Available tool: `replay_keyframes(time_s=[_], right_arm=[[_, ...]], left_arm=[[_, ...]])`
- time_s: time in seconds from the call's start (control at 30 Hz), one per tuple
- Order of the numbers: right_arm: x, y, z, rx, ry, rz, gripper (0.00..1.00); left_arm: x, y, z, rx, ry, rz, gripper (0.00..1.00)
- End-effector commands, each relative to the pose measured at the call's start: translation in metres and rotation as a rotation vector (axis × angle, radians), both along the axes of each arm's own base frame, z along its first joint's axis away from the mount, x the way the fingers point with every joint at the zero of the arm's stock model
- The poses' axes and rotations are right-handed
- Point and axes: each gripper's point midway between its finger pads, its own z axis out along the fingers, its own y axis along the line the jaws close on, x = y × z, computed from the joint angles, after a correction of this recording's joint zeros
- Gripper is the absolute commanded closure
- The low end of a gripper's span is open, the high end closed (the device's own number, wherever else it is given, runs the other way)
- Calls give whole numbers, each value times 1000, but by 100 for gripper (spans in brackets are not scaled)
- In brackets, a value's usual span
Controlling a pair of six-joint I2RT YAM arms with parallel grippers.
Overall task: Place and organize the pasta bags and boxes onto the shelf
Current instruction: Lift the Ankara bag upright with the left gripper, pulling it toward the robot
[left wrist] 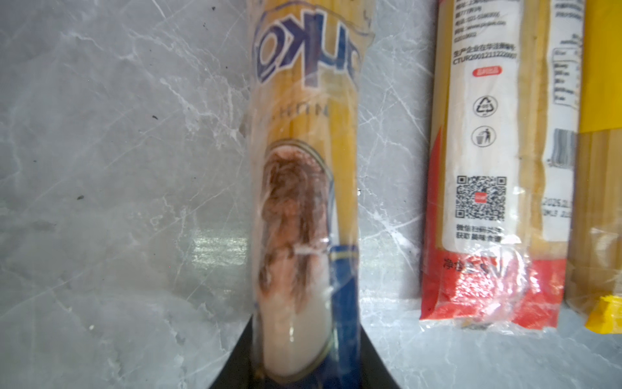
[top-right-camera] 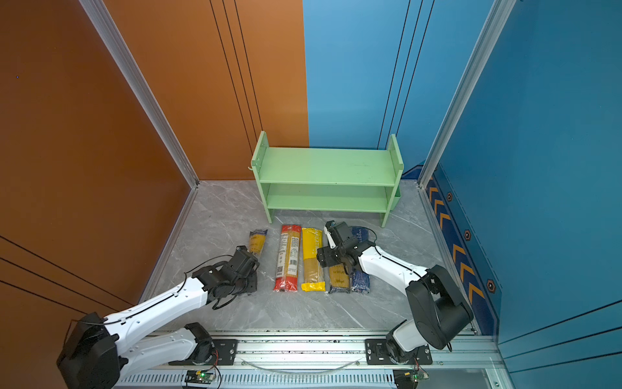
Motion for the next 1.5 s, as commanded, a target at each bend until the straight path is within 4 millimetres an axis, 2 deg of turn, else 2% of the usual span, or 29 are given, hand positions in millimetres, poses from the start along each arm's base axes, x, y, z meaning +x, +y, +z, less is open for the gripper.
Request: replay_keyframes(time_s=[0.0,0.4,0.97,1.47], right_arm=[[1,3,0,-1,-7,4,16],[-1,1,-1,-4,-7,3,16],[-2,-1,-5,-16,-3,1,15],[-3,-1,-7,-17,4,1,15]], left_arm=[[26,-9,43,-66,-152,31,100],[24,-24,62,-130,-152,-30,100],[20,-51,100,-275,-177,-128,100],[17,-57,134,-356,-245,-159,100]])
